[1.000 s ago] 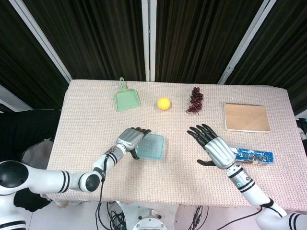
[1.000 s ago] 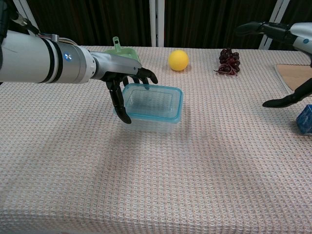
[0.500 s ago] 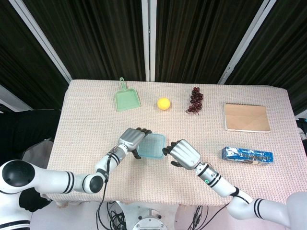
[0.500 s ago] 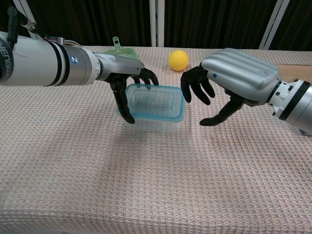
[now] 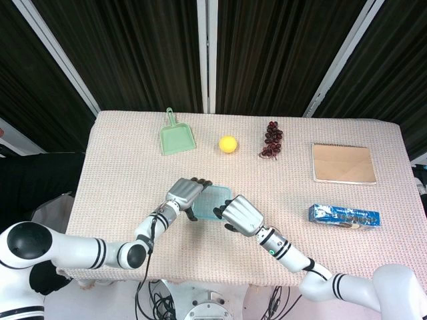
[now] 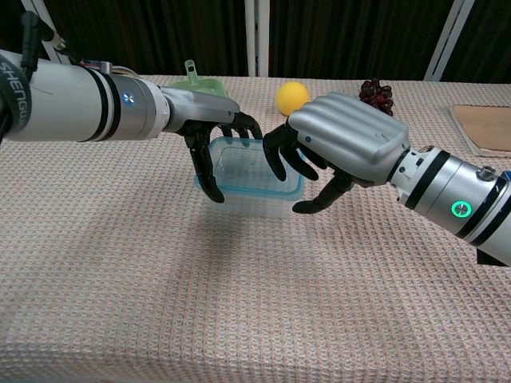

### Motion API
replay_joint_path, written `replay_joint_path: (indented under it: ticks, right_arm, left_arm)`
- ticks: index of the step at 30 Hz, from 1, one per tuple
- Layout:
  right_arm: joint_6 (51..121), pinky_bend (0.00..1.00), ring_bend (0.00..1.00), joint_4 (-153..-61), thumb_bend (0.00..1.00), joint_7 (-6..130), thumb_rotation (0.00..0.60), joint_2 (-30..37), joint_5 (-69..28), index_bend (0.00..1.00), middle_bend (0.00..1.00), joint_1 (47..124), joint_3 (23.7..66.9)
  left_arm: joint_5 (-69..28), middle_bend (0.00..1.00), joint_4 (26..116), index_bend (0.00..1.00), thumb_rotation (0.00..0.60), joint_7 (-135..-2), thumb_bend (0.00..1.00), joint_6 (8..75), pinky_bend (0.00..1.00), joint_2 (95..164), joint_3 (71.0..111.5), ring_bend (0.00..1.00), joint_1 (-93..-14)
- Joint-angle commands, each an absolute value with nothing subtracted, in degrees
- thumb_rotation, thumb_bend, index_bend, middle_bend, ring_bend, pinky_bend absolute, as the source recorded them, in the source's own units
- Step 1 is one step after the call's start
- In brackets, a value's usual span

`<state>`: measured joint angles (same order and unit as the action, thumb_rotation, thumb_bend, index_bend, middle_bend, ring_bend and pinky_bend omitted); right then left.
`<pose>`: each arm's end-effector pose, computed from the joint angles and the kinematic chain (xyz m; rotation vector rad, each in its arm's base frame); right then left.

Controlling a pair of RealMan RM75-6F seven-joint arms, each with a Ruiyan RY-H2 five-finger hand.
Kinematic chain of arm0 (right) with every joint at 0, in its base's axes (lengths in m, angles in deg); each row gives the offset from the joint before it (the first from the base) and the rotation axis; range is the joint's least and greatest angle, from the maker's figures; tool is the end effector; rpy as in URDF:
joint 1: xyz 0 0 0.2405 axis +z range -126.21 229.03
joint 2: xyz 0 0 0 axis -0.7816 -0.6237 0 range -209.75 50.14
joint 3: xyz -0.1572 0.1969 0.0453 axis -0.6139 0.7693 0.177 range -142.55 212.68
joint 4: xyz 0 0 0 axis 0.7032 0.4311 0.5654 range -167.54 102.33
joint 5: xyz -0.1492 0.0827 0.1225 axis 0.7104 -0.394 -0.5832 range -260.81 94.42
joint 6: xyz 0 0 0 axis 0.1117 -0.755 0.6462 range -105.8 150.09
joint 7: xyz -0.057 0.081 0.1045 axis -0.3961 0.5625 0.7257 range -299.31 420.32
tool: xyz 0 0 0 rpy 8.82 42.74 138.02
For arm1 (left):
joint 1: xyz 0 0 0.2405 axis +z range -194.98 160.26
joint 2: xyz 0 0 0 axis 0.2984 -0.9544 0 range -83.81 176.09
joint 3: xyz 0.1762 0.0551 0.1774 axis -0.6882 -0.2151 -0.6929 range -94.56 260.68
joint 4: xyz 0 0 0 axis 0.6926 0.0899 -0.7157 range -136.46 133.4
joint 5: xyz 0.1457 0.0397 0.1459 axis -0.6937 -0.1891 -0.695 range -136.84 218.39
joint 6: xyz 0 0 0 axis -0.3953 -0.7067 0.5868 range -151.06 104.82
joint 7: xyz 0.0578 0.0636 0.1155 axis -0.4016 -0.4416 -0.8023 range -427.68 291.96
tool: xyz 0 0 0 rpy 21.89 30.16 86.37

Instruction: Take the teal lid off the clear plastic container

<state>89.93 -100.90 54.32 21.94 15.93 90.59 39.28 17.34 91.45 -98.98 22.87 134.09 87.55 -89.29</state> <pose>-0.1205 -0.2917 -0.0656 2.0865 -0.5511 1.2969 -0.0449 0.3490 -0.0576 -2.1377 -1.1182 -0.6385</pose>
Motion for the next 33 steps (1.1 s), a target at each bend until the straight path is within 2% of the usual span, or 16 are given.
replay_joint_path:
  ticks: [1, 21, 33]
  right_arm:
    - [89.85, 0.95, 0.74, -100.38, 0.00, 54.09, 0.600, 22.35, 15.46, 0.61, 0.76, 90.76, 39.33]
    - [89.91, 0.95, 0.74, -99.07, 0.00, 53.97, 0.600, 23.37, 13.65, 0.61, 0.76, 91.85, 39.40]
    - [90.80, 0.96, 0.74, -101.27, 0.01, 53.64, 0.600, 22.29, 12.93, 0.62, 0.76, 92.00, 39.91]
  left_arm:
    - [17.45, 0.26, 91.44, 0.17, 0.600, -98.98, 0.00, 22.84, 0.36, 134.07, 87.51, 0.20, -89.37]
    - [17.55, 0.26, 91.44, 0.16, 0.600, -98.69, 0.00, 22.89, 0.36, 134.10, 86.96, 0.20, -89.47]
    - [15.96, 0.26, 90.72, 0.17, 0.600, -99.03, 0.00, 24.31, 0.36, 135.19, 86.56, 0.20, -89.00]
